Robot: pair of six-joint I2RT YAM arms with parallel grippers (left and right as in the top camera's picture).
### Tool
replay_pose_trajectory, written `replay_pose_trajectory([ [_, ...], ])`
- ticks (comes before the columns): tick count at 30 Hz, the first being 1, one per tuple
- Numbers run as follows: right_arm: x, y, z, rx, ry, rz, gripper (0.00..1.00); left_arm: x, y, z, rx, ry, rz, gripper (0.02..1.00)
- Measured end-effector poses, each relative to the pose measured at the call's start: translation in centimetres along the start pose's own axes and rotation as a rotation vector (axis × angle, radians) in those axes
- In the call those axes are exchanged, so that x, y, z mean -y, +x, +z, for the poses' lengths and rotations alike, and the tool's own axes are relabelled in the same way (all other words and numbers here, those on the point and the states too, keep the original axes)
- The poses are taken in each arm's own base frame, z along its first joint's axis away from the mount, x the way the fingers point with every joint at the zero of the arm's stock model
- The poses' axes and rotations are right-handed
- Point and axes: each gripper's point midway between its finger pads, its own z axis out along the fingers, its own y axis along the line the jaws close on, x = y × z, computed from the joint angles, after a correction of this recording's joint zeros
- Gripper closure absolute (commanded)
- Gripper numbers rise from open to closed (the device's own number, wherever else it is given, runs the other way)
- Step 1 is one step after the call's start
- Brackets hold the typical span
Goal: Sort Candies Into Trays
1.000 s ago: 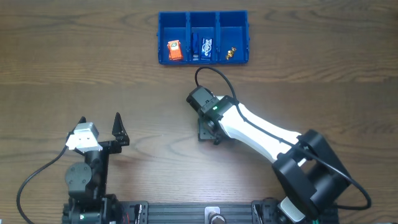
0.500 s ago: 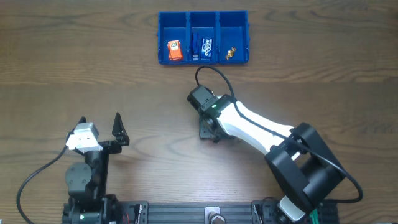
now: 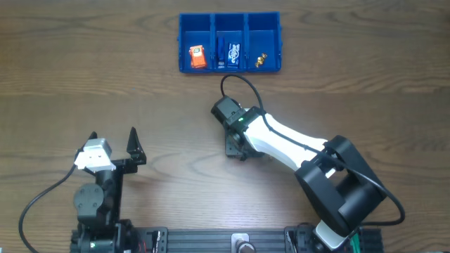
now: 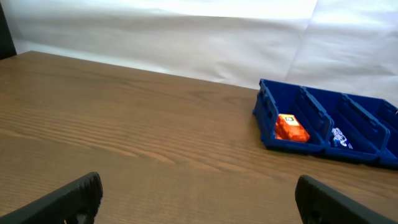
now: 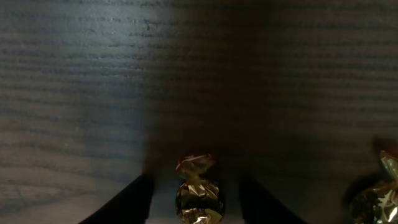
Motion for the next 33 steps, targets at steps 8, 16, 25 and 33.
replay_pose_trajectory([
  [8, -0.2, -0.2, 0.0, 0.009, -0.007, 0.006, 0.794, 0.0, 0.0, 0.0, 0.000, 0.000, 0.000, 0.023],
  [16, -0.2, -0.3, -0.1, 0.013, -0.010, 0.005, 0.805, 0.0, 0.0, 0.0, 0.000, 0.000, 0.000, 0.020],
  [25, 2.3, -7.2, -11.5, 0.231, -0.037, 0.071, 0.807, 0.0, 0.0, 0.0, 0.000, 0.000, 0.000, 0.020],
  [33, 6.4, -23.0, -23.0, 0.605, -0.052, 0.127, 0.814, 0.0, 0.0, 0.0, 0.000, 0.000, 0.000, 0.020],
])
